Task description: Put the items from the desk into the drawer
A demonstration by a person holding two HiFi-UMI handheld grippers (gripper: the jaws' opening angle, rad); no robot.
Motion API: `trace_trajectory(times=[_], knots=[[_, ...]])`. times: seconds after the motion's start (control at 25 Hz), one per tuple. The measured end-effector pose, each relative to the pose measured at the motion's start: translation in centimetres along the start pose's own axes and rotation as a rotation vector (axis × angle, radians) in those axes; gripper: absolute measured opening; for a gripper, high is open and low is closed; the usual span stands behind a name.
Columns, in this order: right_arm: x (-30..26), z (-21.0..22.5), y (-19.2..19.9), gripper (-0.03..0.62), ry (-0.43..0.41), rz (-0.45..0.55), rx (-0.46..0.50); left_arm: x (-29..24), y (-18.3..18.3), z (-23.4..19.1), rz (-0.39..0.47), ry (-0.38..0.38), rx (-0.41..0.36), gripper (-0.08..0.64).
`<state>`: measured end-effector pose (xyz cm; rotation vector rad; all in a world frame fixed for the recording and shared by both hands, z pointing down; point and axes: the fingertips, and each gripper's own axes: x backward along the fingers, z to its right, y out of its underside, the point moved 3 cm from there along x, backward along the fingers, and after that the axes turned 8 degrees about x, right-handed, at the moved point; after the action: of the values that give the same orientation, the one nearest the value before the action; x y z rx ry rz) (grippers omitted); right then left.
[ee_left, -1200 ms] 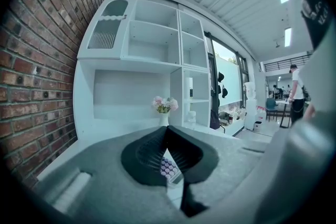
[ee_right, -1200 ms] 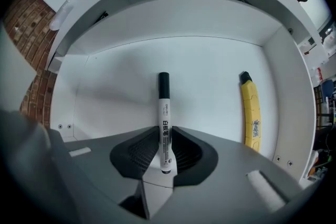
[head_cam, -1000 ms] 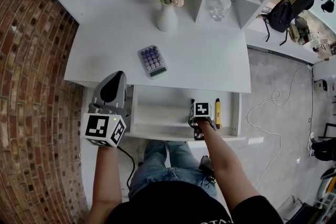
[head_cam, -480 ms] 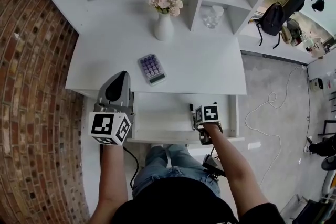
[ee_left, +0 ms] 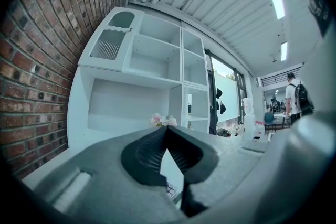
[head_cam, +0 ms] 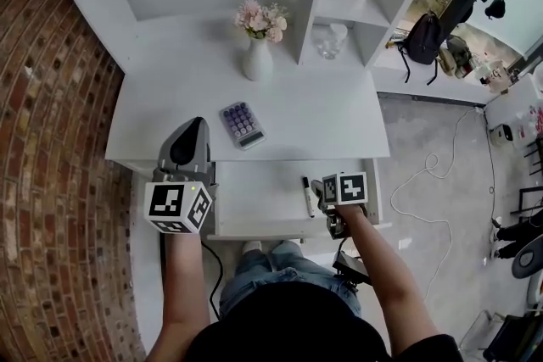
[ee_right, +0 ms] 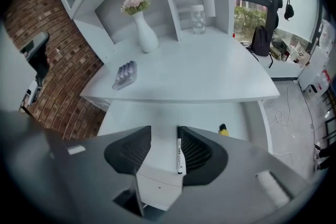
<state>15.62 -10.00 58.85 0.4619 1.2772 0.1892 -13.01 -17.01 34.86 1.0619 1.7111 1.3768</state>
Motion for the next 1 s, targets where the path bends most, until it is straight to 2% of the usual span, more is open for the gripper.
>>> trace_trajectory(times=[0.12, 0.24, 0.48, 0.76, 0.92, 1.0], knots=[[2.8, -0.8, -2.3, 0.19, -0.004, 0.098, 0.019, 0.1, -0.2, -0.1, 0.008, 0.007, 0.002, -0.002], [6.0, -2.4, -5.5, 0.187, -0.039, 0.25, 0.023, 0.1, -0.5, -0.2, 0.014, 0.016, 0.0, -0.002], [13.2, -3.3, -10.5, 0.172, 0.035, 0.609, 0.088, 0.2, -1.3, -0.4, 0.035, 0.022, -0.006, -0.002], [19.5, -5.1, -13.6, 0.155, 0.086, 0.944, 0.146, 0.8, -2.2, -1.1, 0.052, 0.016, -0.012, -0.002], [23.2, -6.5, -14.6, 0.127, 0.118, 1.199, 0.179, 1.3, -2.6, -1.5, 0.058, 0.005, -0.019, -0.002], [24.1, -7.3, -14.9, 0.127, 0.126, 1.28, 0.181, 1.7, -2.7, -1.7, 0.058, 0.001, -0.023, -0.002]])
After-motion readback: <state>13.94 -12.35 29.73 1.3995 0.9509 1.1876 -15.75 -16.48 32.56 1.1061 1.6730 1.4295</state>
